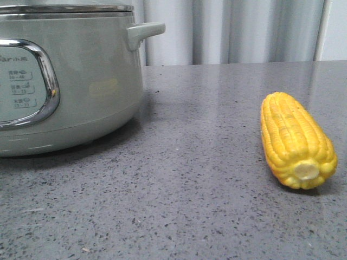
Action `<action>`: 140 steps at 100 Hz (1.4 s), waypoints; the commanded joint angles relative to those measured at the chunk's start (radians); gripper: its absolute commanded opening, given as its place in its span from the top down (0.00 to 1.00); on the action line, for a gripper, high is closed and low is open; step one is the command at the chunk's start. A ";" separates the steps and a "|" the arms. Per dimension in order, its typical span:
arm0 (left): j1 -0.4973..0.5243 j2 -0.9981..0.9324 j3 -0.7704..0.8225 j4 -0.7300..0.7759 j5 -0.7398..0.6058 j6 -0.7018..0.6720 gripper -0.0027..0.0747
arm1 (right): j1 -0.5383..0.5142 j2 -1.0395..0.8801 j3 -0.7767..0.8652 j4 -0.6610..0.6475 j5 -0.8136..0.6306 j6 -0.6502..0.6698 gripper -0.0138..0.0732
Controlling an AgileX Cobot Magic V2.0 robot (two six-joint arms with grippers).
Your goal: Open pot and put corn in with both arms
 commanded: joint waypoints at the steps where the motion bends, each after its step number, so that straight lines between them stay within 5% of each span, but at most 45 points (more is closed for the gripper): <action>1: -0.003 0.002 -0.030 0.000 -0.018 -0.007 0.26 | 0.000 0.022 -0.034 0.010 -0.078 -0.008 0.30; 118: 0.016 -0.040 -0.026 0.011 0.048 0.032 0.26 | 0.000 0.022 -0.034 0.010 -0.068 -0.008 0.30; 130: 0.026 -0.040 -0.026 0.011 0.071 0.032 0.34 | 0.000 0.022 -0.034 0.010 -0.068 -0.008 0.30; 140: 0.026 -0.040 -0.026 0.011 0.094 0.032 0.51 | 0.000 0.022 -0.034 0.010 -0.068 -0.008 0.30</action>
